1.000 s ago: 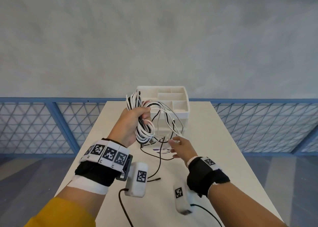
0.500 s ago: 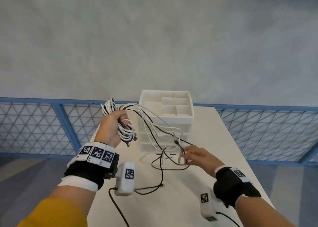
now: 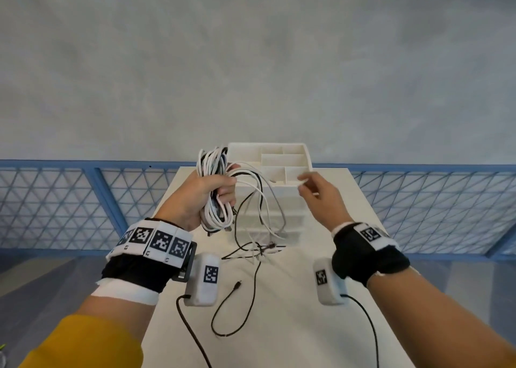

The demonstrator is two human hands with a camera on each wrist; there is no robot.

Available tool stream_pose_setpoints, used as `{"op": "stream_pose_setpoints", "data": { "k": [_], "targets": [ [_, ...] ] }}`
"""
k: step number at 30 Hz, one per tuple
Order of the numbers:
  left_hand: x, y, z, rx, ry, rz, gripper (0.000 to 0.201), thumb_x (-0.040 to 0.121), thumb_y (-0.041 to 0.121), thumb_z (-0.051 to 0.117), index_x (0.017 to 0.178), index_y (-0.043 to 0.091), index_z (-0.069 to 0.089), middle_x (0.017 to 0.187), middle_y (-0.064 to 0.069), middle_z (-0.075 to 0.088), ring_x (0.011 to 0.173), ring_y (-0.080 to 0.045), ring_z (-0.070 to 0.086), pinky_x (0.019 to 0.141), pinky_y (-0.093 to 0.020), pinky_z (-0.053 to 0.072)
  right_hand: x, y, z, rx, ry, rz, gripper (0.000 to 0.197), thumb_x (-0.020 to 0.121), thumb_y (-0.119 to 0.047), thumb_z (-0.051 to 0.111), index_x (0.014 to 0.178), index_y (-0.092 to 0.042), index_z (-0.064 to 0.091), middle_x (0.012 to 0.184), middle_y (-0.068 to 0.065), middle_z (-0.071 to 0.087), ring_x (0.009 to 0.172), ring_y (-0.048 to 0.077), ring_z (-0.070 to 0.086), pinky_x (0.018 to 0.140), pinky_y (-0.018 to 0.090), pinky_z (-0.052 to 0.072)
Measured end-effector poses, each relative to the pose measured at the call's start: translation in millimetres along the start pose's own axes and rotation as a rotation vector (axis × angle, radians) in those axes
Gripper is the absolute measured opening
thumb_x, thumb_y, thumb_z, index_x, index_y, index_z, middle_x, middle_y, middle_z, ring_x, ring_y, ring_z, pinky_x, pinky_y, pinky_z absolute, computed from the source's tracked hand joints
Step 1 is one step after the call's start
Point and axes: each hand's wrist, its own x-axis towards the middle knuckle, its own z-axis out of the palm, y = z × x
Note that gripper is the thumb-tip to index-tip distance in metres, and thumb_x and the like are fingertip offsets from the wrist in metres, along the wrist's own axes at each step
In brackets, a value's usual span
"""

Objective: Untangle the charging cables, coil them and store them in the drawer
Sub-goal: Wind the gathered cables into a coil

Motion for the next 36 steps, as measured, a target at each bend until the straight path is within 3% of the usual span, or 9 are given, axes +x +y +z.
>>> {"op": "stream_pose_setpoints", "data": {
  "k": [3, 8, 15, 19, 24, 26, 28, 31, 36],
  "targets": [
    [-3.8, 5.4, 3.4, 0.002, -0.040, 0.042, 0.023, 0.076, 0.005, 0.051, 0.062, 0.020, 0.061, 0.044, 0.007, 0.036, 0.039, -0.008, 0.034, 0.053, -0.024, 0.043, 13.1, -11.7, 14.8, 0.122, -0.171, 0.010, 0.013, 0.090, -0.006, 0.051, 0.099, -0.007, 0.060, 0.091, 0.006, 0.061, 0.084, 0.019, 0.059, 0.078, 0.024, 0.050],
    [-6.5, 6.5, 0.8, -0.028, 0.066, 0.097, 0.012, 0.075, 0.005, 0.051, 0.076, 0.016, 0.056, 0.043, 0.008, 0.037, 0.038, -0.008, 0.035, 0.052, -0.023, 0.042, -10.5, 13.4, 40.7, -0.243, -1.020, 0.275, 0.018, 0.089, -0.007, 0.049, 0.086, -0.017, 0.063, 0.081, 0.001, 0.065, 0.064, 0.005, 0.065, 0.057, 0.013, 0.050],
    [-4.5, 1.8, -14.0, -0.148, 0.201, 0.139, 0.016, 0.075, 0.006, 0.050, 0.065, 0.018, 0.056, 0.042, 0.008, 0.037, 0.036, -0.006, 0.036, 0.048, -0.020, 0.041, -41.1, 26.8, 47.3, -0.188, -1.255, 0.236, 0.026, 0.080, -0.011, 0.058, 0.089, -0.033, 0.068, 0.063, -0.021, 0.067, 0.072, 0.005, 0.058, 0.073, 0.022, 0.049],
    [0.9, -1.1, -15.2, -0.180, 0.218, 0.121, 0.023, 0.079, 0.005, 0.047, 0.060, 0.018, 0.045, 0.041, 0.009, 0.036, 0.036, -0.005, 0.036, 0.050, -0.020, 0.040, -51.1, 43.1, 51.3, -0.045, -1.106, 0.301, 0.024, 0.086, -0.017, 0.058, 0.071, -0.035, 0.062, 0.064, -0.015, 0.062, 0.064, 0.006, 0.057, 0.059, 0.019, 0.046],
    [3.0, 6.9, -24.7, -0.235, 0.282, 0.166, 0.034, 0.088, 0.002, 0.038, 0.058, 0.018, 0.041, 0.040, 0.010, 0.034, 0.035, -0.005, 0.034, 0.049, -0.018, 0.039, -69.3, 119.2, 30.7, -0.122, -0.385, 0.885, 0.032, 0.093, -0.006, 0.040, 0.062, -0.006, 0.049, 0.037, 0.003, 0.057, 0.036, 0.016, 0.056, 0.039, 0.021, 0.045],
    [3.6, 9.5, -28.6, -0.242, 0.287, 0.184, 0.033, 0.089, 0.004, 0.037, 0.060, 0.018, 0.040, 0.039, 0.011, 0.035, 0.035, -0.004, 0.033, 0.050, -0.018, 0.039, -82.8, 154.0, 18.2, -0.282, -0.432, 0.996, 0.028, 0.090, -0.009, 0.049, 0.063, -0.001, 0.053, 0.041, 0.006, 0.062, 0.056, 0.022, 0.067, 0.059, 0.024, 0.054],
    [5.1, 9.7, -28.6, -0.233, 0.277, 0.178, 0.032, 0.089, 0.004, 0.037, 0.060, 0.019, 0.042, 0.039, 0.011, 0.035, 0.036, -0.004, 0.034, 0.052, -0.019, 0.037, -90.7, 162.1, 9.6, -0.539, -0.651, 0.987, 0.015, 0.086, -0.016, 0.057, 0.075, -0.004, 0.058, 0.081, 0.008, 0.072, 0.097, 0.023, 0.068, 0.086, 0.024, 0.050],
    [7.3, 4.0, -22.5, -0.193, 0.251, 0.143, 0.035, 0.085, 0.005, 0.042, 0.054, 0.019, 0.042, 0.040, 0.009, 0.034, 0.036, -0.005, 0.035, 0.052, -0.019, 0.040, -85.1, 139.0, 6.2, -0.676, -0.580, 0.896, 0.015, 0.092, -0.017, 0.047, 0.086, -0.007, 0.057, 0.120, 0.015, 0.064, 0.116, 0.028, 0.059, 0.093, 0.030, 0.046],
    [9.5, -4.5, -10.5, -0.171, 0.149, 0.109, 0.015, 0.075, 0.007, 0.048, 0.064, 0.018, 0.047, 0.041, 0.009, 0.036, 0.036, -0.005, 0.036, 0.050, -0.020, 0.039, -38.6, 102.3, 8.2, -0.472, -0.248, 0.565, 0.025, 0.087, -0.003, 0.047, 0.110, -0.003, 0.059, 0.117, 0.019, 0.061, 0.109, 0.031, 0.056, 0.091, 0.030, 0.043]
  ]
}}
